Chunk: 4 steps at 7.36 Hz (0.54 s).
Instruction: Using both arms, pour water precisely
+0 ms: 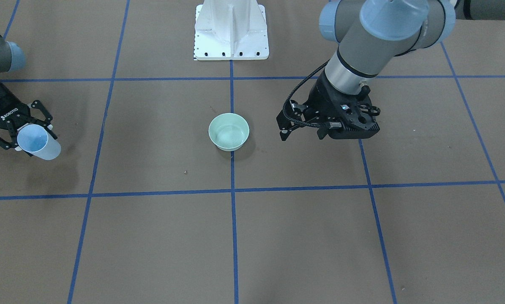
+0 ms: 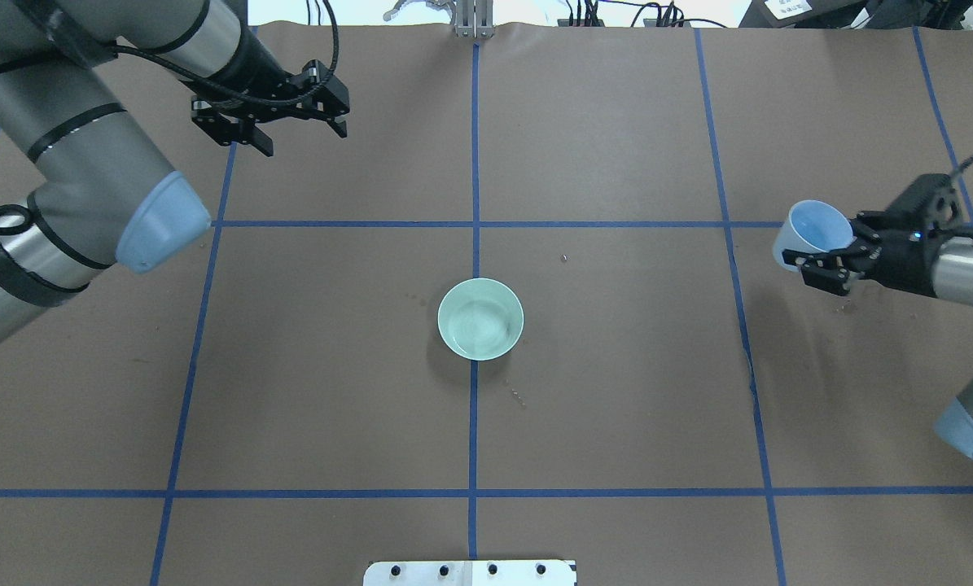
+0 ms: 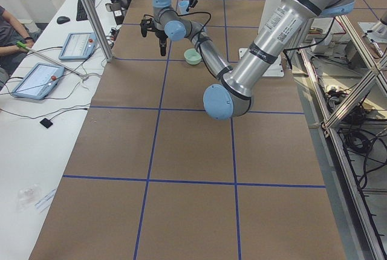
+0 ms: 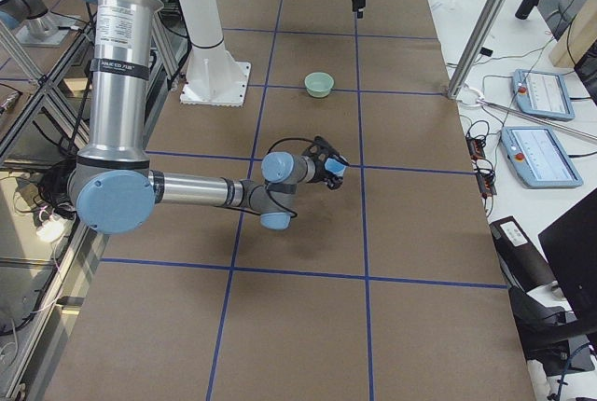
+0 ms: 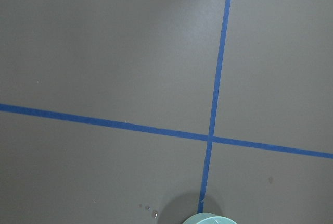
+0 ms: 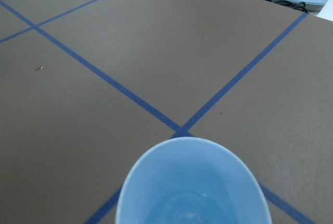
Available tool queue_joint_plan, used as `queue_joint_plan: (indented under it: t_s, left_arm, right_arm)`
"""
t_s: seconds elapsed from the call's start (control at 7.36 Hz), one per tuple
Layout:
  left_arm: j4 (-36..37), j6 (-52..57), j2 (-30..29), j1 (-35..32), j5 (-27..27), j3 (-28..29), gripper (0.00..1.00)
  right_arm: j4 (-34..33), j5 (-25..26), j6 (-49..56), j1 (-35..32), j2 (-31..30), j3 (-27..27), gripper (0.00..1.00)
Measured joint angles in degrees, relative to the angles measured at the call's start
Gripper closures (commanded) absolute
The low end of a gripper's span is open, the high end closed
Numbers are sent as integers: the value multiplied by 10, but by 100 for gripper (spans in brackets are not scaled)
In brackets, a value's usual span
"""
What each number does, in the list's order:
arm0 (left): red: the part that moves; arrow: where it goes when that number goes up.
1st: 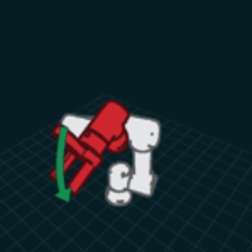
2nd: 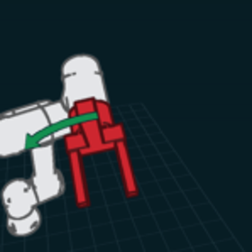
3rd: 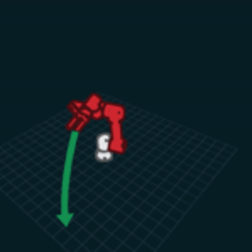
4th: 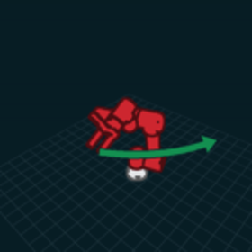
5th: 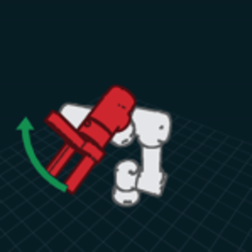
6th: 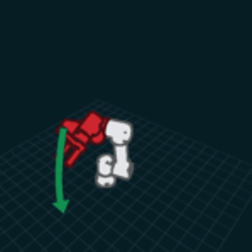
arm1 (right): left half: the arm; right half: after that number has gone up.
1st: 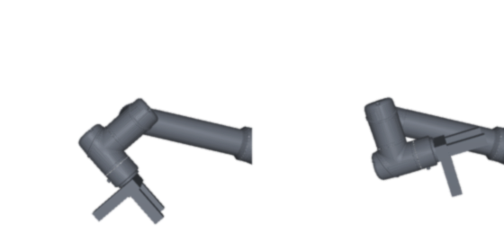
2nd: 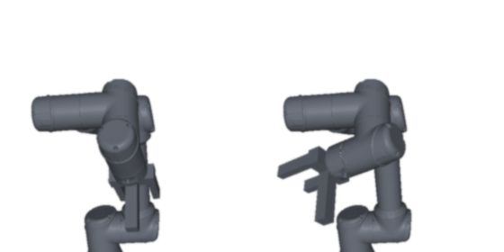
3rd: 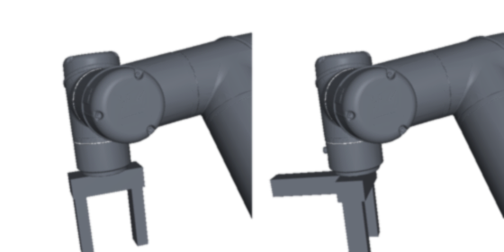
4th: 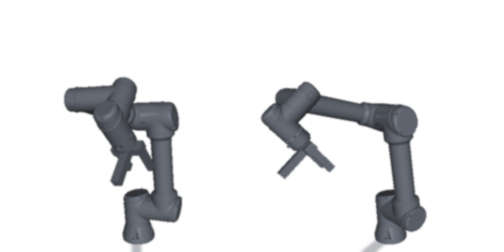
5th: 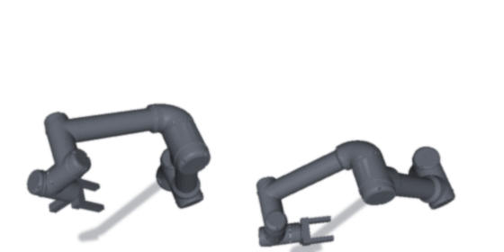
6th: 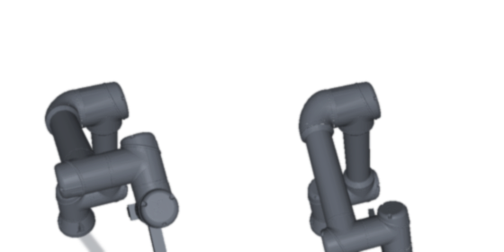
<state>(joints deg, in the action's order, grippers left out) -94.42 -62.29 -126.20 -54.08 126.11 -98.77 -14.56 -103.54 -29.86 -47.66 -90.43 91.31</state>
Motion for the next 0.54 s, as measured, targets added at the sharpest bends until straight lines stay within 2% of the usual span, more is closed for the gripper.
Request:
queue_joint_plan:
  t_s: [0.27, 0.54]
  left_arm:
    - [1, 123, 61, -60, 34, 5, 0]
    - [0, 207, 95, -105, 57, 24, 0]
  right_arm:
    - [-212, 22, 1, 31, 91, 73, 76]
    - [-398, 77, 4, 107, 176, 123, 76]
